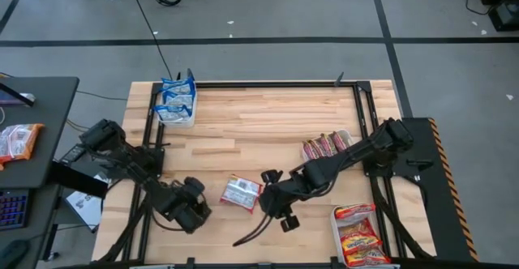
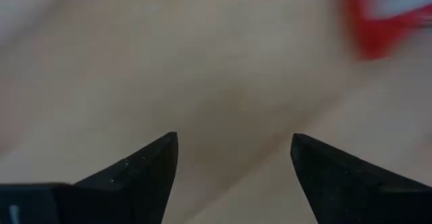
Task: Sort Maruchan noodles
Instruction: Put the orange noodle pack into the bottom white bin
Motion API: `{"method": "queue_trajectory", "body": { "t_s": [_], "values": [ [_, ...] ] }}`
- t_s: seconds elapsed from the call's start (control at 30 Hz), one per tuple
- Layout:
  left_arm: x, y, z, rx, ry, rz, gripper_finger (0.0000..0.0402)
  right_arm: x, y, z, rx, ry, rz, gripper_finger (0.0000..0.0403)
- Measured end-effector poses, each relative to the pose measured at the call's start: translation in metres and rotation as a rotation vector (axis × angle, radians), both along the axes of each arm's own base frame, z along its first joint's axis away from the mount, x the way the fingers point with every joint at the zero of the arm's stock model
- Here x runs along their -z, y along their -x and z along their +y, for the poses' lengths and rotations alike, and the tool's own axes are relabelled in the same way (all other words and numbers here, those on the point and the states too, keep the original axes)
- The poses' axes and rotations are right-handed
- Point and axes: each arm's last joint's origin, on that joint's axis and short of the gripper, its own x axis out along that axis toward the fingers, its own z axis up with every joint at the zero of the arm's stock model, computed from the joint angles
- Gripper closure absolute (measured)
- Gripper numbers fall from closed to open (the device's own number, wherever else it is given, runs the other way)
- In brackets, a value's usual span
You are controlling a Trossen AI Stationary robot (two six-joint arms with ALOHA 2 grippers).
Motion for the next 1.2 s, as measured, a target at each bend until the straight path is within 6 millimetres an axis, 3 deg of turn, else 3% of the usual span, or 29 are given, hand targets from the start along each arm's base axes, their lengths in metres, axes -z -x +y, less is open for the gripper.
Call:
{"method": "queue_trajectory", "body": {
  "t_s": [0.13, 0.37, 0.6, 0.8, 0.9, 1.0, 1.2],
  "values": [
    [0.010, -0.015, -0.004, 0.060, 0.097, -0.137, 0.0111, 0.000, -0.002, -0.004, -0.007, 0.014, -0.008, 0.0251],
    [0.015, -0.032, 0.011, -0.024, 0.072, -0.132, 0.0111, 0.003, -0.004, -0.017, 0.032, 0.151, -0.023, 0.0248],
    [0.014, -0.069, 0.039, 0.069, -0.052, -0.294, 0.0111, 0.037, -0.011, -0.059, 0.154, 0.258, 0.024, 0.0220],
    [0.013, -0.086, 0.087, 0.042, -0.173, -0.234, 0.0111, 0.074, -0.009, -0.083, 0.220, 0.287, 0.043, 0.0217],
    [0.004, -0.087, 0.109, 0.032, -0.193, -0.192, 0.0111, 0.096, 0.001, -0.091, 0.231, 0.309, 0.105, 0.0217],
    [-0.018, -0.076, 0.121, 0.039, -0.240, -0.124, 0.0111, 0.114, 0.016, -0.097, 0.267, 0.356, 0.209, 0.0217],
    [-0.073, -0.031, 0.137, -0.050, -0.354, -0.130, 0.0111, 0.130, 0.031, -0.091, 0.335, 0.268, 0.310, 0.0217]
  ]
}}
